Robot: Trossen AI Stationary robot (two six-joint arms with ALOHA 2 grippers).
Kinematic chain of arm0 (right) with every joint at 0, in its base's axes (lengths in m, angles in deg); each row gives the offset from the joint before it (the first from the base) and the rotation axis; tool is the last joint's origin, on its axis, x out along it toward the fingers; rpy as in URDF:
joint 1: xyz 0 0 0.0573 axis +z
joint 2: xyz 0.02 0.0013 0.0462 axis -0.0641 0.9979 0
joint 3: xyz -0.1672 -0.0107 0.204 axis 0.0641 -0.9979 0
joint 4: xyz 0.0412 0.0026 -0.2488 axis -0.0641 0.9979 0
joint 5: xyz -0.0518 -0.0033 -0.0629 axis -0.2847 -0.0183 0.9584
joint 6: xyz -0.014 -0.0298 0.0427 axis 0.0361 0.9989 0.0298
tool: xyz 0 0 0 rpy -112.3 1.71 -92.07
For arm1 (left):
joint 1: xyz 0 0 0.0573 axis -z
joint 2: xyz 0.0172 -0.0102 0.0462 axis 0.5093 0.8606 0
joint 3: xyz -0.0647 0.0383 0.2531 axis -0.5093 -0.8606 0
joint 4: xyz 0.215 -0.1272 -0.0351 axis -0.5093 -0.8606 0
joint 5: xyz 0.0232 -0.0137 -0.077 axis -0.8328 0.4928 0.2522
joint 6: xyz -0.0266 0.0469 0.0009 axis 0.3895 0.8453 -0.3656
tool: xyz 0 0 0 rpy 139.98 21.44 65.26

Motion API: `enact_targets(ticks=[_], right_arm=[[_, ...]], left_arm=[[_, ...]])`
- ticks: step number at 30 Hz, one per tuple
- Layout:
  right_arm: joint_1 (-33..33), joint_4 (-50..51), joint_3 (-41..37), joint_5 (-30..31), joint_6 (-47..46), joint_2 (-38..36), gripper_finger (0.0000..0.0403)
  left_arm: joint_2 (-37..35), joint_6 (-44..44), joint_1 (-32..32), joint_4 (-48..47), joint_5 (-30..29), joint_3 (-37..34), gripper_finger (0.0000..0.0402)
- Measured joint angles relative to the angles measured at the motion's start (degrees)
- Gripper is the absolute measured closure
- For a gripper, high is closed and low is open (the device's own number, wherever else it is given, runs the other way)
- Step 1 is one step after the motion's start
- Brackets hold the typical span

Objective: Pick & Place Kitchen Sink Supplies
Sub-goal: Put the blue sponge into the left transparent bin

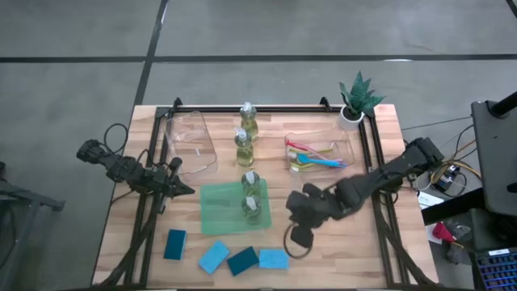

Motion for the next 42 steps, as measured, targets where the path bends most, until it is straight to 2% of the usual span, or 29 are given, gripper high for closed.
enact_targets(ticks=[7,12,22,27,31,35,42], right_arm=[[5.0,-1.3,0.0,4.1,-5.6,-0.7,0.0394],[5.3,0.1,-0.6,4.2,-8.1,-0.9,0.0394],[5.0,0.0,-1.1,5.0,-11.3,-0.9,0.0394],[4.9,0.0,-1.3,5.0,-11.4,-0.9,0.0394],[4.9,0.1,-1.6,5.0,-11.4,-0.9,0.0394],[4.9,0.8,-1.6,5.0,-12.4,-0.9,0.0394],[4.9,1.1,-2.2,4.9,-12.7,-0.9,0.0394]], left_arm=[[0.0,0.0,0.0,0.0,0.0,0.0,0.0401],[0.0,6.9,0.0,0.2,-0.4,0.0,0.0401],[0.0,4.2,0.0,0.4,-0.5,0.0,0.0401],[0.0,-5.6,0.0,4.6,-0.8,0.0,0.0401],[0.2,-8.4,0.0,14.7,-10.4,0.0,0.0401],[0.1,-17.9,0.0,23.6,-13.9,0.0,0.0401],[0.2,-20.3,-0.1,29.4,-16.4,0.0,0.0401]])
